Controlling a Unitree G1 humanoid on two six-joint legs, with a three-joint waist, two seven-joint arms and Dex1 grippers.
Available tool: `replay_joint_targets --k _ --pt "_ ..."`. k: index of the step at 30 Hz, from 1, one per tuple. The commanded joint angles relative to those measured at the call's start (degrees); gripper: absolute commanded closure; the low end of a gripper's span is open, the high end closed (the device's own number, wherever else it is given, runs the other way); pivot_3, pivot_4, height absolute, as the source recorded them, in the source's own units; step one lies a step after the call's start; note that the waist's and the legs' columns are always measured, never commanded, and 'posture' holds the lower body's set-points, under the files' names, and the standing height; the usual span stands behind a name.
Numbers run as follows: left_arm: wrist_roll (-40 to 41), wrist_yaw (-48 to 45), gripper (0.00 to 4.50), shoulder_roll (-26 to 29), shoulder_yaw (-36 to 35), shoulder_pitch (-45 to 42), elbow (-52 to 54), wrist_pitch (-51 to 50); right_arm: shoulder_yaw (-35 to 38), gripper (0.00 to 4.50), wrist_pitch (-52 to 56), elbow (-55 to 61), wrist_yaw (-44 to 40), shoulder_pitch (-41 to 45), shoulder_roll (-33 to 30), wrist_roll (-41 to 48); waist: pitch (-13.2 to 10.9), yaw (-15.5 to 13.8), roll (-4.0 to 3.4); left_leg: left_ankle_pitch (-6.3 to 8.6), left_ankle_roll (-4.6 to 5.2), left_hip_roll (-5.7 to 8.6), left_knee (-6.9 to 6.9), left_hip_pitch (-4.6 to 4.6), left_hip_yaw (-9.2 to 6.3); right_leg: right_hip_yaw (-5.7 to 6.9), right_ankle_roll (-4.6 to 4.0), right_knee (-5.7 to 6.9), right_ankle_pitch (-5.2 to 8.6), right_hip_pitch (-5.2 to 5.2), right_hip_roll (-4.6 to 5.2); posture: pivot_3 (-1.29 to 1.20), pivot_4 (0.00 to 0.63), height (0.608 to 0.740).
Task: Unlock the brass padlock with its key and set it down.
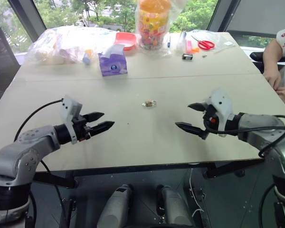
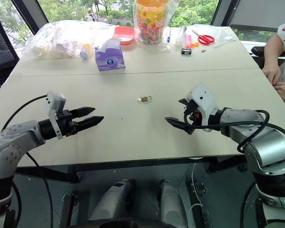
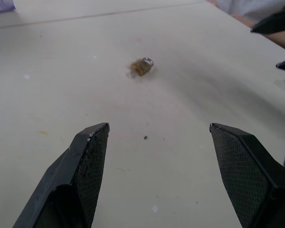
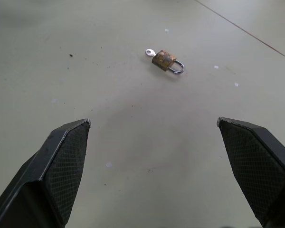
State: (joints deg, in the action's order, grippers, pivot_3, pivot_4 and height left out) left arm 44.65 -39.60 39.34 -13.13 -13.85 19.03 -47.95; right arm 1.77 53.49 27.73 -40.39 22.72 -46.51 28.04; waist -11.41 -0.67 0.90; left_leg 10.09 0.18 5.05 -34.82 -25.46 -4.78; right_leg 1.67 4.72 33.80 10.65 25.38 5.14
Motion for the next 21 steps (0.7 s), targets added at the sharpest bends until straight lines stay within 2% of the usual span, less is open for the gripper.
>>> replay_joint_targets --k 1,4,14,17,21 --pt "0.1 0.4 0.97 -0.3 -0.7 0.3 1.6 1.0 -0.9 0.0 -1.5 0.2 0.2 2.1 0.1 -1.0 0.0 0.0 0.0 0.02 0.02 0.0 0.01 -0.01 0.0 0.0 -0.11 0.0 -0.07 0.0 0.0 0.0 0.15 0.74" --pt "1.5 2.4 0.97 -1.5 -1.8 0.2 2.3 -0.3 -1.7 0.0 -1.6 -0.5 0.4 3.2 0.9 -1.1 0.0 -0.1 0.01 0.04 0.08 0.01 0.02 -0.01 0.05 0.01 -0.11 0.0 -0.08 0.03 0.01 0.0 0.15 0.74" --pt "1.0 2.1 0.97 -0.2 -1.3 0.8 3.0 0.1 -5.2 0.0 -4.2 -4.9 0.1 6.5 2.5 -3.7 0.0 -0.1 0.01 0.04 0.08 0.01 -0.16 0.01 0.05 0.02 -0.12 0.12 -0.09 -0.02 -0.02 0.0 0.15 0.74" --pt "0.2 1.9 0.97 0.2 -0.7 -0.4 1.7 0.6 -5.7 0.0 -5.0 -6.5 0.1 7.5 3.2 -4.5 0.0 -0.1 0.01 0.04 0.08 0.02 -0.18 0.02 0.06 0.02 -0.12 0.15 -0.1 -0.02 -0.02 0.0 0.15 0.74" --pt "1.7 4.3 0.97 -2.0 -2.6 -4.8 -1.3 0.7 -4.4 0.0 -6.7 -9.6 0.6 8.9 5.5 -4.7 0.0 -0.1 0.01 0.03 0.09 0.02 -0.24 0.05 0.05 0.04 -0.12 0.21 -0.1 -0.05 -0.03 0.0 0.15 0.74"
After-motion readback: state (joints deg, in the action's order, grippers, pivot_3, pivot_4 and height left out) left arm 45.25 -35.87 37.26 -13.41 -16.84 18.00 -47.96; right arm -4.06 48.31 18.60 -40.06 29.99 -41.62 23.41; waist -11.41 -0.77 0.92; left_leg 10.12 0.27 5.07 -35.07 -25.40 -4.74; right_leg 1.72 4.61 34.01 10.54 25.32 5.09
